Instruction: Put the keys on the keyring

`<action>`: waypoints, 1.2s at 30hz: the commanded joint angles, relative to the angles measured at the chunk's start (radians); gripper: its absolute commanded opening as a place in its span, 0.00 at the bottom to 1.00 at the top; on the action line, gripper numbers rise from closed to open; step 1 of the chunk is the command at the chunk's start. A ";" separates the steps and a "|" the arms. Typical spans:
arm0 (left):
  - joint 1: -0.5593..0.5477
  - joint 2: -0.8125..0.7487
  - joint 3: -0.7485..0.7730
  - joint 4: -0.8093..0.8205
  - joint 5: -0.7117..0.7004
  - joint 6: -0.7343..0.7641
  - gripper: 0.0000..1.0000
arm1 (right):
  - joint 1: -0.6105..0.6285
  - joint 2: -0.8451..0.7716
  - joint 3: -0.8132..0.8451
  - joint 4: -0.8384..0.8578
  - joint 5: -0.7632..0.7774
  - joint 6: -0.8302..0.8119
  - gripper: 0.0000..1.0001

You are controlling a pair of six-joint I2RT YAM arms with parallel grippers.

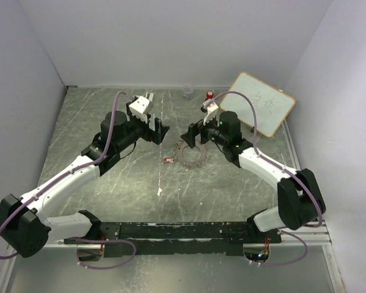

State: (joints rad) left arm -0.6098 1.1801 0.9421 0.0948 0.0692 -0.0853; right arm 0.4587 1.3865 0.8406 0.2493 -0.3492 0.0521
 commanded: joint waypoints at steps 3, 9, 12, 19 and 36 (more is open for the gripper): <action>0.009 -0.020 -0.044 0.101 -0.038 -0.119 1.00 | -0.064 0.171 0.040 0.214 -0.150 0.275 0.97; 0.010 -0.020 -0.086 0.114 -0.063 -0.129 0.99 | -0.041 0.371 0.262 -0.030 -0.032 0.198 0.83; 0.011 -0.017 -0.090 0.121 -0.077 -0.129 0.98 | 0.006 0.444 0.333 -0.113 0.037 0.145 0.82; 0.013 -0.003 -0.087 0.115 -0.069 -0.125 0.97 | 0.066 0.566 0.427 -0.240 0.178 0.086 0.85; 0.015 -0.014 -0.094 0.112 -0.068 -0.116 0.98 | 0.067 0.628 0.394 -0.291 0.243 0.071 0.50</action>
State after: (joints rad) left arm -0.6033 1.1770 0.8532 0.1745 0.0105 -0.2024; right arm 0.5274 1.9965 1.2430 -0.0154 -0.1341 0.1276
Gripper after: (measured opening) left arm 0.973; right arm 0.604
